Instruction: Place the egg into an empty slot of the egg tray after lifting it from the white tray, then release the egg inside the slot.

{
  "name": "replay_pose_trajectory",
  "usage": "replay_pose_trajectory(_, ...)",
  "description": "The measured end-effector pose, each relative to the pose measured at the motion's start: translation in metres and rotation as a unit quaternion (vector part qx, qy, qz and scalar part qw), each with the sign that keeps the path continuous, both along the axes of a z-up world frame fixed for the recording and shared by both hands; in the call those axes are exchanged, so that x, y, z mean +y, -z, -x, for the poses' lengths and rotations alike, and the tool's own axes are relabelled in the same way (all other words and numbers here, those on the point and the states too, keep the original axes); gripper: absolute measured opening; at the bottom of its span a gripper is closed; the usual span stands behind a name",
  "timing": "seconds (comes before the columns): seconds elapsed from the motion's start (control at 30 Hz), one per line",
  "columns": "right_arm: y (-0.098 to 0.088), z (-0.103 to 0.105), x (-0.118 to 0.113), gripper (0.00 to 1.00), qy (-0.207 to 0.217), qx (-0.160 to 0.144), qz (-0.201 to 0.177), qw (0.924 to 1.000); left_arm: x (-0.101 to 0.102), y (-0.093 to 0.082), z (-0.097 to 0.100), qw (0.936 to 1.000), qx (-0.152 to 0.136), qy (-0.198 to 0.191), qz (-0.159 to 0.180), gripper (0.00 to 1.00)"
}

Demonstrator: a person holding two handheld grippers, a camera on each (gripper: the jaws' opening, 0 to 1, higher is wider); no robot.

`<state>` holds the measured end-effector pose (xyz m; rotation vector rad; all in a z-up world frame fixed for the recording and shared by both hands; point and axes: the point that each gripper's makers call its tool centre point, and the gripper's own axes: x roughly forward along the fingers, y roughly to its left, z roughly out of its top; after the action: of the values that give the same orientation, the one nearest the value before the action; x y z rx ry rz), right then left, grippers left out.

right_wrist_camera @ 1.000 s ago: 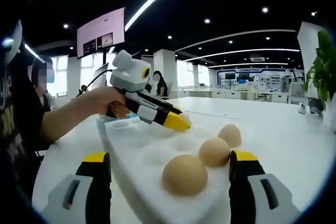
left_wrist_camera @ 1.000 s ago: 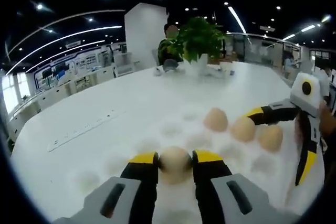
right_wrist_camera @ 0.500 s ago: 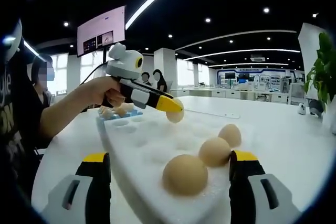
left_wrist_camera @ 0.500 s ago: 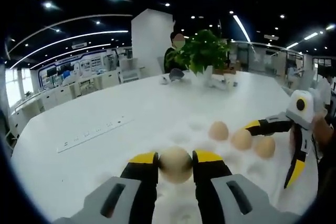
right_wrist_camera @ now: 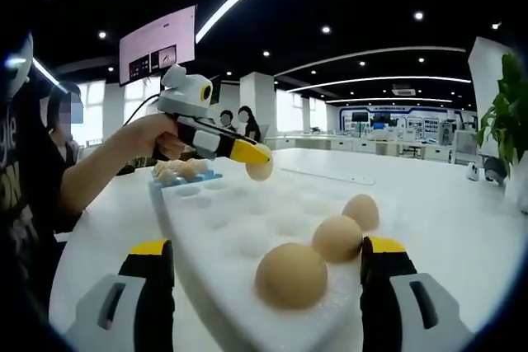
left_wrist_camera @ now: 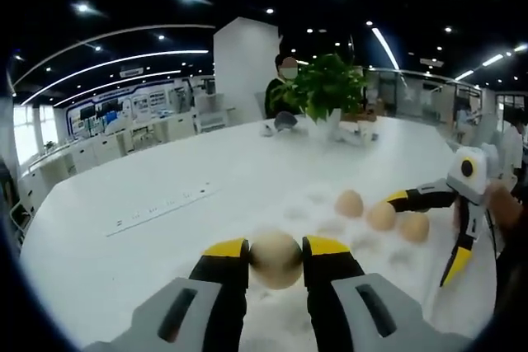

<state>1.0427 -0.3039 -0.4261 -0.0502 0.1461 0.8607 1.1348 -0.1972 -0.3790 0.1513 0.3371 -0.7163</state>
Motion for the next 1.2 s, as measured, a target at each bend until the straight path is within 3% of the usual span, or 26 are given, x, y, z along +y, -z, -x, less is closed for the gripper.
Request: replay_pose_trajectory(1.2,0.0,0.0,0.0,0.97,0.0,-0.002,-0.001,1.0,0.079,-0.002,-0.004,0.9976,0.0,-0.069,0.004,0.25)
